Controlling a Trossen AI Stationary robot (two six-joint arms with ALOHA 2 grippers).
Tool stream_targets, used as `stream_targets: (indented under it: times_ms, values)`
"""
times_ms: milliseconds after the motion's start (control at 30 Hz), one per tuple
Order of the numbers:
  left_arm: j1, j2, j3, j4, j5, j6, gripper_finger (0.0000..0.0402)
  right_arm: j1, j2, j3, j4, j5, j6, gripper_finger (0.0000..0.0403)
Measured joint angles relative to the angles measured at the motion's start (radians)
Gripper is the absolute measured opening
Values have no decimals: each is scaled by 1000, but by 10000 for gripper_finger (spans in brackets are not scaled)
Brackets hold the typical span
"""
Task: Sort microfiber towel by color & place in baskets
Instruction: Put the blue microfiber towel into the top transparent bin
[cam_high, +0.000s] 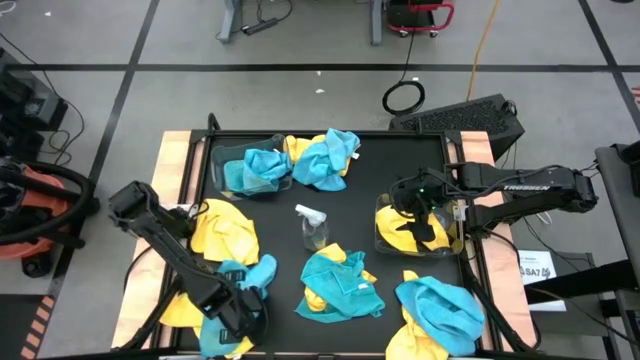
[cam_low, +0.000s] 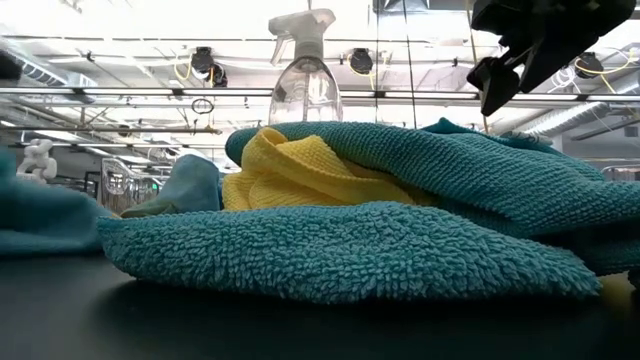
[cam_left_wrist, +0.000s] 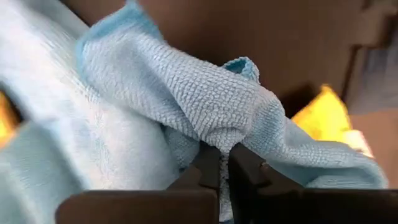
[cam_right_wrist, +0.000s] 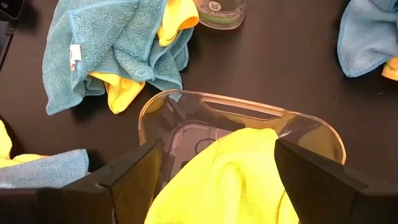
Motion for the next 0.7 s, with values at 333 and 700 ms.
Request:
stream_targets:
  times_ms: [333, 700]
  values:
    - [-14, -88, 278, -287, -280, 31, 7, 0, 0, 0, 18, 1, -9, 306]
    - [-28, -53, 277, -327, -296, -40, 45, 0, 0, 0, 19, 1, -32, 306]
